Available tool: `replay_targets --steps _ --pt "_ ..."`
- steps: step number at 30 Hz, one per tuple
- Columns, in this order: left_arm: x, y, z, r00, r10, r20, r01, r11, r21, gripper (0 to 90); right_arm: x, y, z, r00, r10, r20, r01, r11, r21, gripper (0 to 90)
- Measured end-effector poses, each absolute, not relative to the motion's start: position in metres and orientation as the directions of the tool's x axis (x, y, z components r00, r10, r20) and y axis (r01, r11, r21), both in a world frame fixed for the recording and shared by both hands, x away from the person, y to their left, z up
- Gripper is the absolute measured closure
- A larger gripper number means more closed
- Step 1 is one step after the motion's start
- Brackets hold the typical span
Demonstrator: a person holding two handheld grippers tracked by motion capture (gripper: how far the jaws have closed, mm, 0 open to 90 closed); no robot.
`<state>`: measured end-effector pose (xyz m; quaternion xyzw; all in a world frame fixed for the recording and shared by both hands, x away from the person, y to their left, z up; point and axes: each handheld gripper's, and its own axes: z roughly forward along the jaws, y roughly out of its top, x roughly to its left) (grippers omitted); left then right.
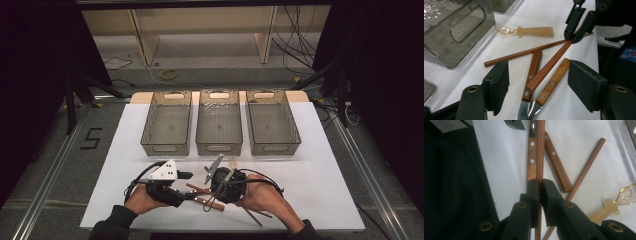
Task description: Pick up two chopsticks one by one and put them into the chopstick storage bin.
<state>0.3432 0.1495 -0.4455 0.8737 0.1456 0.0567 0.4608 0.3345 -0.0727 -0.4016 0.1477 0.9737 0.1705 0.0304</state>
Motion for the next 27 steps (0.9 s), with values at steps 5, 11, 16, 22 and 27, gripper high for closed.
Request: replay_targets --steps 5,11,16,22,27 --pt "0.3413 0.1466 -0.4449 0.966 0.259 -0.016 0.167 -0.573 0.802 41.0 0.3317 -0.0702 -0.3994 -0.961 0.277 -0.01 0.259 0.907 0.331 84.9" --pt "0.3393 0.1431 -0.4455 0.975 0.221 -0.011 0.145 -0.601 0.786 46.5 0.3308 -0.0693 -0.399 -0.971 0.237 -0.014 0.22 0.92 0.323 84.9" --pt "0.3383 0.1429 -0.4447 0.979 0.202 -0.005 0.13 -0.612 0.78 52.2 0.3288 -0.0674 -0.3994 -0.976 0.216 -0.016 0.2 0.927 0.318 84.9" --pt "0.3366 0.1409 -0.4454 0.986 0.165 0.0 0.107 -0.641 0.76 58.0 0.3279 -0.0665 -0.4004 -0.98 0.196 -0.017 0.181 0.933 0.312 84.9" --pt "0.3359 0.1405 -0.4458 0.988 0.151 0.002 0.097 -0.648 0.756 63.3 0.3276 -0.066 -0.4007 -0.983 0.181 -0.016 0.167 0.935 0.314 84.9"
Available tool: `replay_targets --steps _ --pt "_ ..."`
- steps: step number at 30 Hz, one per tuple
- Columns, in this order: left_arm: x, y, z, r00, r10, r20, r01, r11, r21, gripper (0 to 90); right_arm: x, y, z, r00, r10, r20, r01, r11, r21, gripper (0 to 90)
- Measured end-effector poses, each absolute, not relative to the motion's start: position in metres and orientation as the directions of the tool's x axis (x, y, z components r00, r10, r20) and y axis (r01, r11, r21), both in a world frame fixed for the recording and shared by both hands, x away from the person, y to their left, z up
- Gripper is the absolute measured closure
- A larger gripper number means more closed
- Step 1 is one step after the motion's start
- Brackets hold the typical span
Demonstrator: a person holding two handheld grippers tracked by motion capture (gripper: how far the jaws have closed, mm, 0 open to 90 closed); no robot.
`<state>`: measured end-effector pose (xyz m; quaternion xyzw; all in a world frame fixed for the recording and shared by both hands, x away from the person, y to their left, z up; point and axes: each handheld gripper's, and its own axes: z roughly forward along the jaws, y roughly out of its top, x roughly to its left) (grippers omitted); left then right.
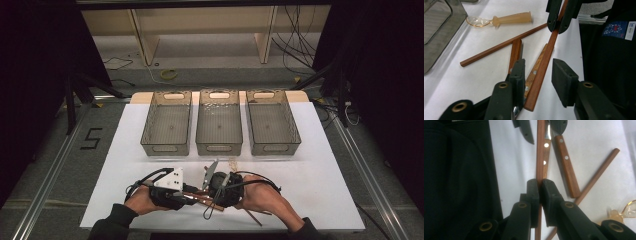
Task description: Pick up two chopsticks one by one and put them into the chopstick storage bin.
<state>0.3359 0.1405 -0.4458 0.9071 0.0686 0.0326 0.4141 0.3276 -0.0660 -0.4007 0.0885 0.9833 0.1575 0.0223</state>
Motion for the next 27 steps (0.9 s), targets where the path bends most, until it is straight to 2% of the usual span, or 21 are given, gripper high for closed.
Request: replay_targets --steps 11,15,20,21,22,23,25,27 --pt "0.333 0.14 -0.446 0.996 0.092 -0.002 0.064 -0.67 0.739 74.2 0.327 -0.066 -0.401 -0.993 0.119 -0.014 0.109 0.944 0.311 84.7" --pt "0.332 0.14 -0.447 0.999 0.051 -0.003 0.036 -0.669 0.742 81.3 0.328 -0.067 -0.399 -0.996 0.091 -0.02 0.081 0.949 0.304 83.5" --pt "0.33 0.141 -0.445 0.998 0.057 0.01 0.03 -0.657 0.753 82.6 0.332 -0.07 -0.395 -0.994 0.107 -0.02 0.095 0.944 0.316 81.0" --pt "0.331 0.143 -0.444 0.998 0.063 0.013 0.032 -0.656 0.754 82.7 0.334 -0.074 -0.392 -0.992 0.122 -0.029 0.107 0.941 0.321 74.8" --pt "0.331 0.144 -0.443 0.997 0.077 0.013 0.041 -0.651 0.758 82.7 0.334 -0.074 -0.392 -0.992 0.122 -0.029 0.107 0.941 0.321 74.8" --pt "0.332 0.146 -0.443 0.995 0.094 0.013 0.051 -0.646 0.762 82.8 0.337 -0.078 -0.386 -0.982 0.181 -0.047 0.153 0.923 0.353 64.6" --pt "0.335 0.149 -0.442 0.991 0.13 0.02 0.069 -0.641 0.764 82.7 0.339 -0.081 -0.383 -0.978 0.207 -0.038 0.176 0.904 0.39 63.3" --pt "0.337 0.151 -0.442 0.985 0.169 0.028 0.087 -0.635 0.768 82.7 0.343 -0.088 -0.377 -0.972 0.233 -0.042 0.19 0.873 0.45 55.4"
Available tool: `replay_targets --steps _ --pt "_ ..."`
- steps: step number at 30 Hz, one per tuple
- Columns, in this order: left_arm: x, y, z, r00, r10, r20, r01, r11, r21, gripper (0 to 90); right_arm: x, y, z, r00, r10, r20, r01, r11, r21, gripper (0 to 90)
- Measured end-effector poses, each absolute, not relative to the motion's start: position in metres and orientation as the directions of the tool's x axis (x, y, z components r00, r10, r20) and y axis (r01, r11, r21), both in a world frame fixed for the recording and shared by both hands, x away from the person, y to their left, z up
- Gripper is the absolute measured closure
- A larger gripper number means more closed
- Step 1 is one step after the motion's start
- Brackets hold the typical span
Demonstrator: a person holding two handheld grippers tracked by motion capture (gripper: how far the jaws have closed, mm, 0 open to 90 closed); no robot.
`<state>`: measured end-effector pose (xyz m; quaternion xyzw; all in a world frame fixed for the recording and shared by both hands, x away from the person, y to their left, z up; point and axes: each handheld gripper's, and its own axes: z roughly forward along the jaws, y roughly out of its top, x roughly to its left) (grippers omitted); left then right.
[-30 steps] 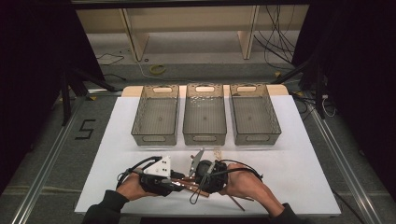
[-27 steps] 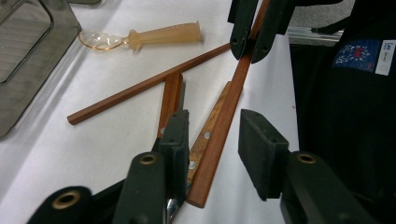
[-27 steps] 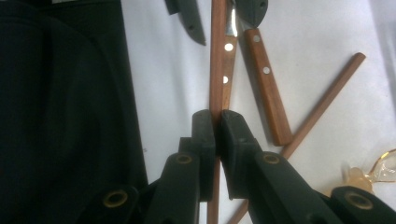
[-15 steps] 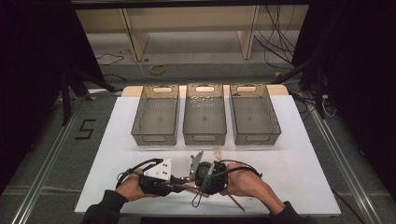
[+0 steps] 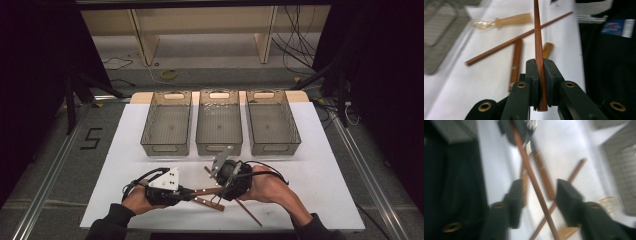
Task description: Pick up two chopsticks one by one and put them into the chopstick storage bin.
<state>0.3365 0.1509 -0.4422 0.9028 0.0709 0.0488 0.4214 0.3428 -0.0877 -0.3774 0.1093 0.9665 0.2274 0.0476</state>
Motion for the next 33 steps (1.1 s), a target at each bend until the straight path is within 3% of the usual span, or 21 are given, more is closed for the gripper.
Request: replay_targets --steps 5,12,18,33 --pt "0.342 0.155 -0.44 0.961 0.276 0.031 0.149 -0.609 0.779 82.7 0.348 -0.102 -0.365 -0.937 0.346 -0.045 0.259 0.775 0.577 47.2" --pt "0.347 0.164 -0.434 0.903 0.429 0.037 0.222 -0.537 0.814 82.7 0.351 -0.116 -0.362 -0.889 0.458 -0.024 0.331 0.675 0.659 38.8" --pt "0.35 0.168 -0.431 0.855 0.516 0.048 0.263 -0.512 0.818 83.0 0.351 -0.124 -0.37 -0.867 0.498 0.016 0.379 0.638 0.671 37.6" --pt "0.366 0.196 -0.42 0.747 0.663 -0.045 0.363 -0.351 0.863 83.0 0.352 -0.135 -0.383 -0.852 0.521 0.05 0.417 0.618 0.666 38.5"
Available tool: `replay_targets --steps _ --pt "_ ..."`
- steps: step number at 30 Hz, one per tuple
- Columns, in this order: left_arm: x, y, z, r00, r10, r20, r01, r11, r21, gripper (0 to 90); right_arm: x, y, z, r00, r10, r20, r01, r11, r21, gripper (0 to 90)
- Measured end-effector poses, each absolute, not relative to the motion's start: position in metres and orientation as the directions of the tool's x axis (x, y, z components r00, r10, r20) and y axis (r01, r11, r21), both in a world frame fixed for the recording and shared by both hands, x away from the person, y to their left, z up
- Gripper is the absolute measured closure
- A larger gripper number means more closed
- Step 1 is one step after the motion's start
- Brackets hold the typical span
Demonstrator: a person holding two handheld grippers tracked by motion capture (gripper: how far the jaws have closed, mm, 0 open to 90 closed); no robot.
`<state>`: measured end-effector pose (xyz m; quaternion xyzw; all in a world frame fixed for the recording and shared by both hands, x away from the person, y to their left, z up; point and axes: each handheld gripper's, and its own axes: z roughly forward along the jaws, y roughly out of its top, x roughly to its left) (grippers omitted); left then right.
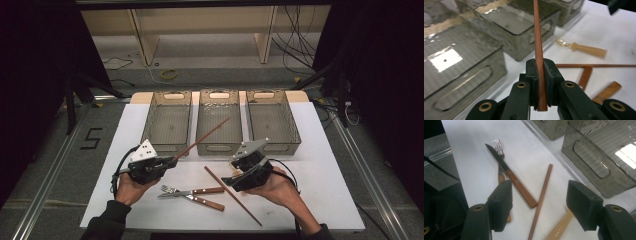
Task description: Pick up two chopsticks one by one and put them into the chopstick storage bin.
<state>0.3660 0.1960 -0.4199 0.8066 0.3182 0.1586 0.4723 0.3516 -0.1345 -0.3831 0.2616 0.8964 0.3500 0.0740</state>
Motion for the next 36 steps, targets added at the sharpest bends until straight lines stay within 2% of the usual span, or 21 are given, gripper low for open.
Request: replay_targets --steps 9,19,36 --pt "0.383 0.22 -0.413 0.658 0.749 -0.08 0.4 -0.257 0.879 83.0 0.351 -0.141 -0.392 -0.843 0.534 0.061 0.436 0.613 0.659 38.3" --pt "0.405 0.244 -0.412 0.57 0.814 -0.116 0.428 -0.173 0.887 83.0 0.348 -0.143 -0.405 -0.831 0.551 0.08 0.468 0.613 0.636 33.0" --pt "0.446 0.242 -0.414 0.482 0.86 -0.167 0.5 -0.114 0.858 82.9 0.348 -0.143 -0.407 -0.818 0.568 0.084 0.483 0.601 0.637 27.5"
